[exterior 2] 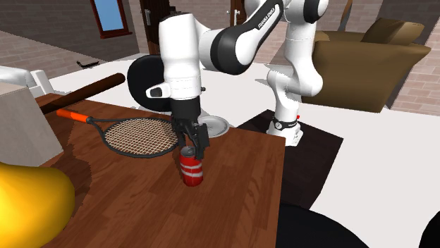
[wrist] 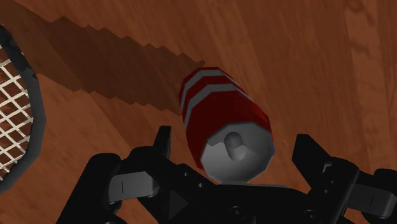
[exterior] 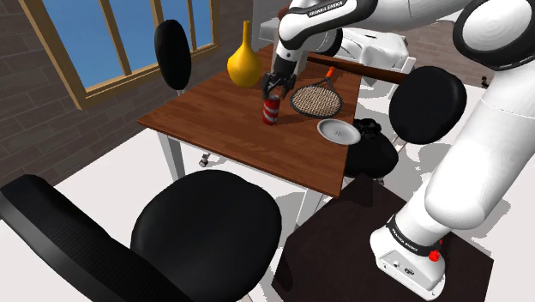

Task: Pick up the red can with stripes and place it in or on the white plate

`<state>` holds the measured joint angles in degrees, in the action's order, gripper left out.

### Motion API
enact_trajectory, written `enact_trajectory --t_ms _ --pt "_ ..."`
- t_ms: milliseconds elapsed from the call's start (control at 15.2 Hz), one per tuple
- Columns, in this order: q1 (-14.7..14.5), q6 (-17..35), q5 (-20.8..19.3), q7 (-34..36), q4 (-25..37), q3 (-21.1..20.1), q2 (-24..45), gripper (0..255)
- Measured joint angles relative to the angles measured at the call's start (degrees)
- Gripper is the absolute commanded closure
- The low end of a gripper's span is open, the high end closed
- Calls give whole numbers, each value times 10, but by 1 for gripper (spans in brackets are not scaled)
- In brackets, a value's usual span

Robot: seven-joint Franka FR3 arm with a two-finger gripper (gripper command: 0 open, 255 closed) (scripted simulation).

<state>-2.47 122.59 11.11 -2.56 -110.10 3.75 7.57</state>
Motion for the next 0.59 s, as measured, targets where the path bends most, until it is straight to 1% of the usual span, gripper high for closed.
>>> enact_trajectory --t_ms 264,594 --pt "-1 20 3 -2 -9 -2 11 0" --pt "-2 23 3 -2 -11 -2 12 0"
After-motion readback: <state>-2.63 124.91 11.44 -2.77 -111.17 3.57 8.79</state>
